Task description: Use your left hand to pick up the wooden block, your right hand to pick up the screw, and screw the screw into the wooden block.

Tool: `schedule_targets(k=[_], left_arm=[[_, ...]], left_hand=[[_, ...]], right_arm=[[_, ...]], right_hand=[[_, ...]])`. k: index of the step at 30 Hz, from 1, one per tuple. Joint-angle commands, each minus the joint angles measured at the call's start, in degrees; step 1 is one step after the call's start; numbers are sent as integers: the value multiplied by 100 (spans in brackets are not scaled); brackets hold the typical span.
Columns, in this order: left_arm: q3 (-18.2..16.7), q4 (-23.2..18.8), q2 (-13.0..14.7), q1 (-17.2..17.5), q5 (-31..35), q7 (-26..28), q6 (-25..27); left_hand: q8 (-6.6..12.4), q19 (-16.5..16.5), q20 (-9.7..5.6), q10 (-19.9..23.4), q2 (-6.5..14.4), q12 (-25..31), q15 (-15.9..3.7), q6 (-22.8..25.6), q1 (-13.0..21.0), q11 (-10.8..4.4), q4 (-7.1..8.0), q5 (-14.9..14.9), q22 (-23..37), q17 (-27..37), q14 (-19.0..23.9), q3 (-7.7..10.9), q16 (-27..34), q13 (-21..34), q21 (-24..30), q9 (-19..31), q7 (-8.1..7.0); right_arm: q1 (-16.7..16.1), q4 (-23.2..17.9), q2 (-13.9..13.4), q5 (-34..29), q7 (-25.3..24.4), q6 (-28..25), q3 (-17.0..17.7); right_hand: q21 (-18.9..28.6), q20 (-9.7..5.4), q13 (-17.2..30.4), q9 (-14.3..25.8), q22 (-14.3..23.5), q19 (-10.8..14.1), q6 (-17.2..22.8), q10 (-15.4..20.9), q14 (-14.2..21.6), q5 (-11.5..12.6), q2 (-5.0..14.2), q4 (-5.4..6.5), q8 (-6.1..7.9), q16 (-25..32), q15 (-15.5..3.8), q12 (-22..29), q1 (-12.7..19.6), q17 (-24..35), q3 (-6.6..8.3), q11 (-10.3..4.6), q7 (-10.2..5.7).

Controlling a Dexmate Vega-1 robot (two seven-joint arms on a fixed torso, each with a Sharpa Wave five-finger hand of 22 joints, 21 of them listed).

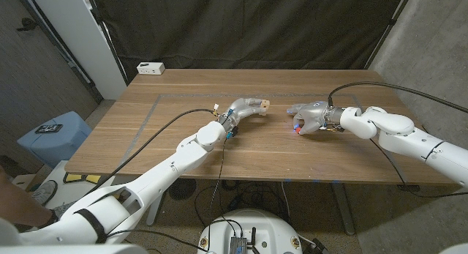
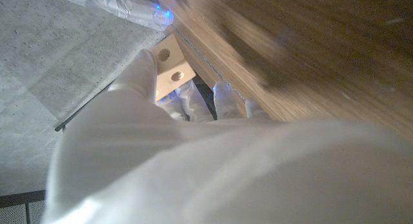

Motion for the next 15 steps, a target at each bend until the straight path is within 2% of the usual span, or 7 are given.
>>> schedule_targets(k=[1, 15], left_arm=[[-16, -77, 37, 43, 6, 26, 35], [-18, -54, 45, 52, -15, -2, 20]], left_hand=[[35, -35, 29, -31, 52, -11, -563, -42, 4, -22, 34, 6, 31, 5, -30, 12, 8, 16, 36, 16, 7], [36, -30, 28, -39, 64, -27, -549, -38, -8, -22, 37, 1, 32, 4, -29, 1, 9, 21, 40, 18, 9]], right_arm=[[77, 125, 27, 20, -61, 136, -16], [66, 146, -16, 33, -138, 201, 11]], right_hand=[[34, 12, 8, 42, 23, 60, 84, 38, 63, 46, -8, 7, 68, 45, -218, 19, 56, 29, 61, -20, 5], [33, 4, 8, 122, 23, 98, 183, 99, 104, 49, 3, 19, 189, 47, -250, 15, 89, 36, 80, -48, 22]])
